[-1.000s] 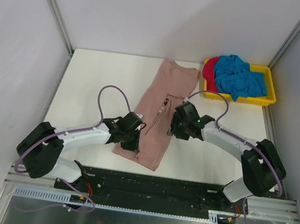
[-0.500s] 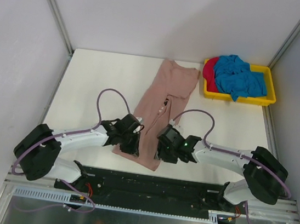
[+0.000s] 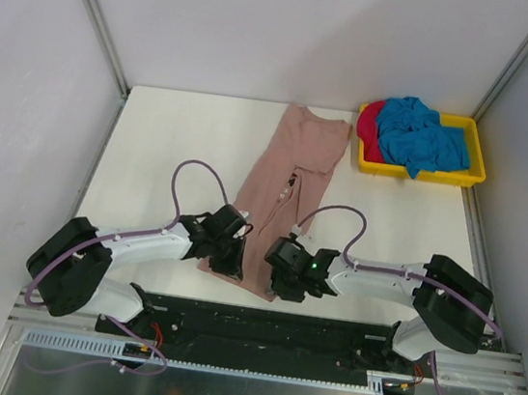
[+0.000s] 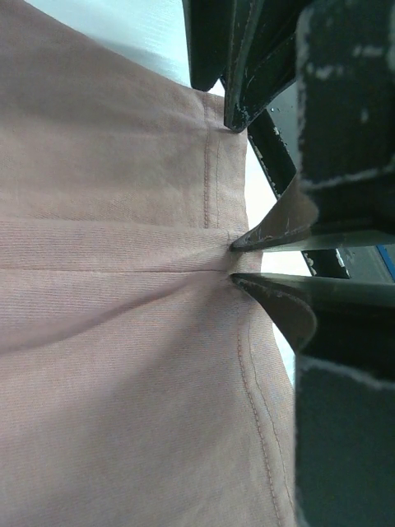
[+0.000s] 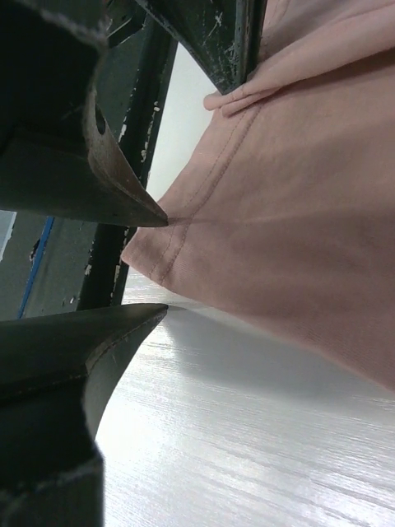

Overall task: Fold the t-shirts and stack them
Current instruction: Grab the bottom of the folded rectangular tshirt with both arms, then fold the folded rectangular tshirt in 1/3 of the way

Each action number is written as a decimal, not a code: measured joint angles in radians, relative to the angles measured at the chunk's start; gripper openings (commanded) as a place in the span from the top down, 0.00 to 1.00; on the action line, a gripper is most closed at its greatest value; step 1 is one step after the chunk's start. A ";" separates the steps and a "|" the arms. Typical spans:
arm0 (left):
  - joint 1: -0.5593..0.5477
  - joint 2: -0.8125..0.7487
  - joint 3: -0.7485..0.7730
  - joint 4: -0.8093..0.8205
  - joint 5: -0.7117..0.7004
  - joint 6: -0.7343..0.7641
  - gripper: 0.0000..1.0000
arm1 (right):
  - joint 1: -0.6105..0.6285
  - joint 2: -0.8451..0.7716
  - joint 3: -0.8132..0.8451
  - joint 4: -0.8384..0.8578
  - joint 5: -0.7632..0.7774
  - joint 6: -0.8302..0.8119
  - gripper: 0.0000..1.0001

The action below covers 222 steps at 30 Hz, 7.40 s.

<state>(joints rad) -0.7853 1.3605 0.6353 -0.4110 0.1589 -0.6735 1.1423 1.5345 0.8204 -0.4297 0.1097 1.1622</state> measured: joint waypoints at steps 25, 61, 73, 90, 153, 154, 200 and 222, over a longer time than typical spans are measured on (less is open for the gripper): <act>0.000 -0.135 0.066 -0.041 0.032 -0.003 0.65 | -0.021 -0.240 -0.168 -0.187 0.100 0.092 0.97; -0.047 -0.082 -0.063 -0.073 0.006 -0.070 0.58 | -0.211 -0.548 -0.368 -0.171 -0.032 0.021 0.58; -0.060 -0.050 -0.044 -0.045 0.008 -0.086 0.58 | -0.214 -0.508 -0.370 -0.105 -0.055 0.012 0.59; -0.087 -0.029 -0.042 -0.006 0.003 -0.097 0.70 | -0.178 -0.457 -0.370 -0.036 -0.058 0.023 0.61; 0.238 0.623 0.887 -0.045 -0.156 0.010 1.00 | -0.766 0.208 0.375 0.130 -0.045 -0.454 1.00; 0.240 0.631 0.897 -0.046 -0.154 0.013 1.00 | -0.775 0.218 0.380 0.133 -0.051 -0.456 1.00; 0.285 0.702 0.915 -0.032 0.053 0.177 1.00 | -0.718 0.410 0.557 0.129 -0.096 -0.619 0.84; 0.385 0.871 1.076 -0.006 -0.088 0.138 1.00 | -0.741 0.566 0.710 0.089 -0.080 -0.640 0.86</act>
<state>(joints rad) -0.4000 2.2311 1.7115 -0.4168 0.0711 -0.5354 0.4011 2.1006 1.5303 -0.3408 0.0299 0.5217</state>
